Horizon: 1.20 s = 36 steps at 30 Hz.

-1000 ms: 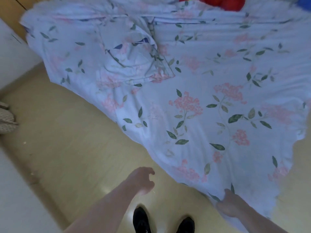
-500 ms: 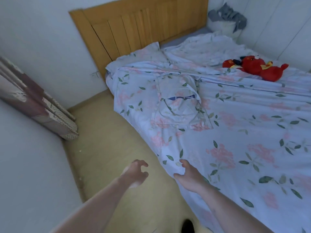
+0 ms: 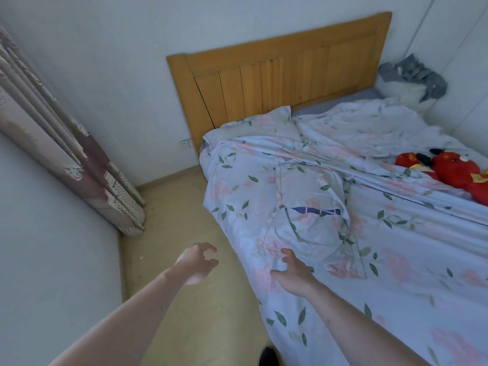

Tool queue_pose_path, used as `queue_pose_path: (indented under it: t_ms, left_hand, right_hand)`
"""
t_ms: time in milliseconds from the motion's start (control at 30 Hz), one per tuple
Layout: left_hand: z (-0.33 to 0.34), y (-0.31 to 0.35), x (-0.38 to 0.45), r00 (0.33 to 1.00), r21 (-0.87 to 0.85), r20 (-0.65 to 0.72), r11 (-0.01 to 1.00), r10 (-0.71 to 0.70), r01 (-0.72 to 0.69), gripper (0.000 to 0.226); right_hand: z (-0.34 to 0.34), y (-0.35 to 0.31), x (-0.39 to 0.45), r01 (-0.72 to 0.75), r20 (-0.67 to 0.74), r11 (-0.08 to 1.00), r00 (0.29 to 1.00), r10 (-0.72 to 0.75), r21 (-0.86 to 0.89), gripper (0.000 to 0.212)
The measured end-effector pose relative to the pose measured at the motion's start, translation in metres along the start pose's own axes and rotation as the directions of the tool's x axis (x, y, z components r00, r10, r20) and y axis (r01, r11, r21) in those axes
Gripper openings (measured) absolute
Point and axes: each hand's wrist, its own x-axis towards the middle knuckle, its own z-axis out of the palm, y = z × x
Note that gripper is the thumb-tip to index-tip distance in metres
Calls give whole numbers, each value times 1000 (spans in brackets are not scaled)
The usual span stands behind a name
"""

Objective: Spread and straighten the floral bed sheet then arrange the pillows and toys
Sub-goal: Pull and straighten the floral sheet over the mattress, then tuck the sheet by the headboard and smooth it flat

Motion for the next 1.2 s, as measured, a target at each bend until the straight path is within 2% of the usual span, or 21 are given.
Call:
queue_pose_path:
  t_ms: [233, 300, 467, 667, 833, 1100, 1200]
  left_hand:
    - [-70, -41, 50, 982, -104, -68, 980, -178, 171, 35]
    - [-82, -47, 61, 979, -129, -64, 974, -195, 185, 36]
    - [-145, -61, 143, 979, -202, -70, 964, -191, 173, 34]
    - [-216, -67, 248, 989, -184, -32, 973, -146, 138, 34]
    - [-270, -43, 348, 996, -43, 20, 996, -81, 82, 34]
    - [-285, 23, 473, 992, -49, 123, 999, -8, 14, 41]
    - [-301, 44, 511, 987, -61, 160, 997, -26, 36, 44]
  right_hand:
    - [-21, -106, 95, 138, 96, 989, 987, -132, -53, 78]
    - [-27, -129, 108, 158, 97, 986, 984, -152, -53, 77]
    - [-30, -199, 199, 195, 114, 977, 976, -185, -82, 78]
    - [-37, -249, 281, 114, 69, 992, 991, -111, -49, 73]
    - [-56, -273, 338, 7, -28, 1000, 1000, -6, 25, 73]
    - [-111, -285, 406, -64, -149, 996, 986, 73, 64, 69]
    - [-132, -296, 443, -72, -174, 994, 981, 86, 86, 66]
